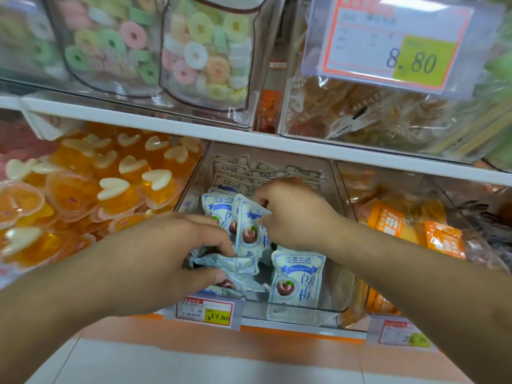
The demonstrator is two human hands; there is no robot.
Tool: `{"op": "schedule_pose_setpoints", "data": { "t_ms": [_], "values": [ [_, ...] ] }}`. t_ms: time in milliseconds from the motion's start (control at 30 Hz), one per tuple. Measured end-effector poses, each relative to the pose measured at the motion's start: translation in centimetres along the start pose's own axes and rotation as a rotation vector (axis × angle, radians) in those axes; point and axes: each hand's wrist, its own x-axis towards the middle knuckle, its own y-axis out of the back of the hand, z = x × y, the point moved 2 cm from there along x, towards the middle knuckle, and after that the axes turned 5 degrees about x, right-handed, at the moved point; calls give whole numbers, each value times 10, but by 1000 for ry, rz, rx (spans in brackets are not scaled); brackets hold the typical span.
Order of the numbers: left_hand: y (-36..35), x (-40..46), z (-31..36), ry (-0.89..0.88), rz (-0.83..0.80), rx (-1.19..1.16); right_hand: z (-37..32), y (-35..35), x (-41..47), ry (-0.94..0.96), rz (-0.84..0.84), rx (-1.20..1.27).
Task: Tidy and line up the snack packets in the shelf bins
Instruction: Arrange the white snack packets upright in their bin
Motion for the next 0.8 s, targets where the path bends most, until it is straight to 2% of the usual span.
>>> {"op": "schedule_pose_setpoints", "data": {
  "t_ms": [233,400,533,633,800],
  "values": [
    [2,-1,-1,-38,11,46,12,9,0,4,-124,79],
    [2,-4,2,-36,57,27,9,16,2,-1,-235,-21],
    [3,3,14,-11,0,67,-8,9,6,21,-314,-161],
    [0,3,9,-34,43,83,-12,8,9,83,-233,-215],
    [-2,-1,3,-25,66,72,10,9,4,53,-101,-35]
  ]
}}
